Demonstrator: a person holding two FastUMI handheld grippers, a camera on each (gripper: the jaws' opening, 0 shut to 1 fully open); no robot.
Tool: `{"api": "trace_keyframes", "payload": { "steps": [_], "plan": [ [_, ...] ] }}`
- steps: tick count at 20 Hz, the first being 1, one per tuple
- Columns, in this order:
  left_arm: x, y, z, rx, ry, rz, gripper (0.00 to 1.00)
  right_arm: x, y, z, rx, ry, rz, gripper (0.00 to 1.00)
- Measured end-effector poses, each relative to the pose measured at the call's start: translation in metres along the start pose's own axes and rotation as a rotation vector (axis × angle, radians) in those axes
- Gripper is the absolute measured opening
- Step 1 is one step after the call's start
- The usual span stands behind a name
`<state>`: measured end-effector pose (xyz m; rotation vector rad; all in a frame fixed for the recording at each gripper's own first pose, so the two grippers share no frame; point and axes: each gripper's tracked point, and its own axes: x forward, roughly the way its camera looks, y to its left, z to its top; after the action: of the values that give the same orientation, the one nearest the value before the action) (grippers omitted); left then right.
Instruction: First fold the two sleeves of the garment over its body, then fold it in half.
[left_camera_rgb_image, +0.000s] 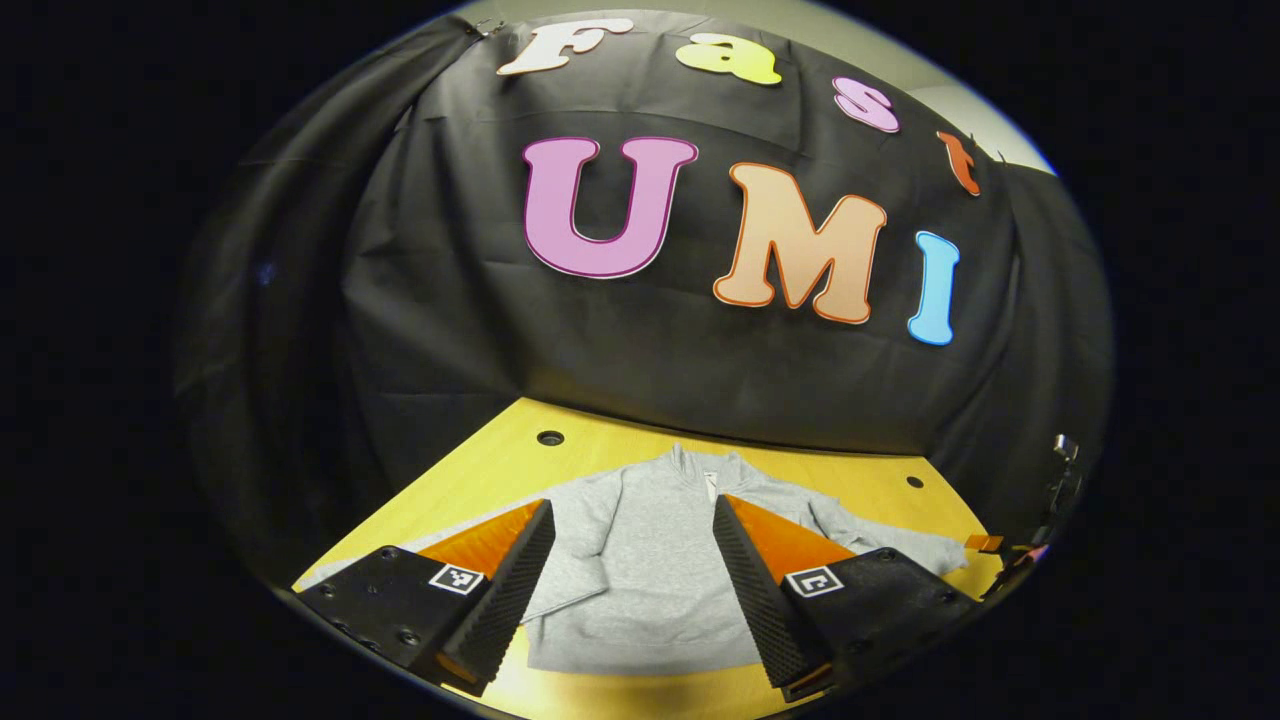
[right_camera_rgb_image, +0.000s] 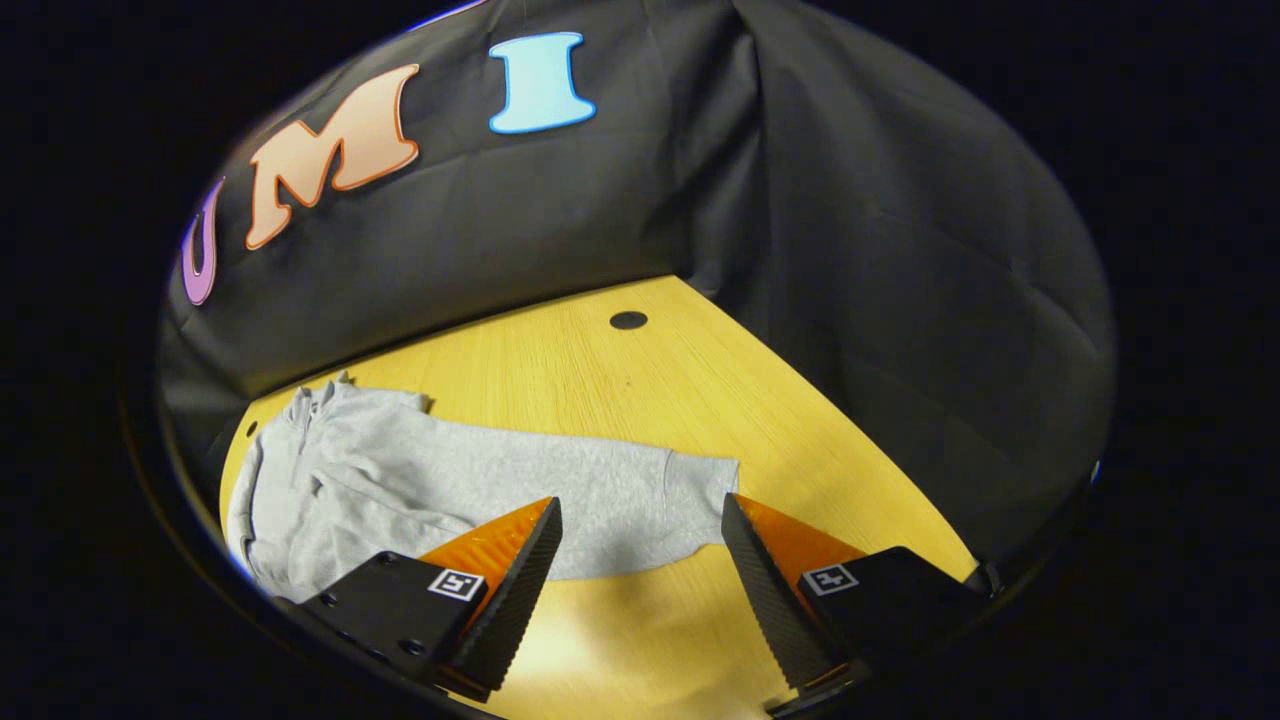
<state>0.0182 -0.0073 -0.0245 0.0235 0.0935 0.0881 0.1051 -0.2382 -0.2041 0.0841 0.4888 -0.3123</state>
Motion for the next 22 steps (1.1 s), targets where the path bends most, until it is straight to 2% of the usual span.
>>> {"api": "trace_keyframes", "payload": {
  "steps": [7,14,19,21,22],
  "plan": [
    [0.001,-0.008,-0.014,0.018,0.031,0.006,0.93,0.043,-0.017,-0.025,-0.028,0.105,-0.04,0.97],
    [0.003,-0.013,-0.021,0.03,0.047,0.005,0.93,0.055,-0.022,-0.042,-0.072,0.16,-0.049,1.0],
    [0.006,-0.016,-0.025,0.03,0.052,-0.003,0.93,0.055,-0.022,-0.044,-0.022,0.159,-0.04,0.92],
    [0.008,-0.017,-0.027,0.021,0.056,-0.008,0.93,0.054,-0.018,-0.042,-0.011,0.168,-0.041,0.82],
    [0.009,-0.017,-0.026,0.018,0.058,-0.009,0.93,0.055,-0.017,-0.043,-0.005,0.173,-0.045,0.68]
  ]
}}
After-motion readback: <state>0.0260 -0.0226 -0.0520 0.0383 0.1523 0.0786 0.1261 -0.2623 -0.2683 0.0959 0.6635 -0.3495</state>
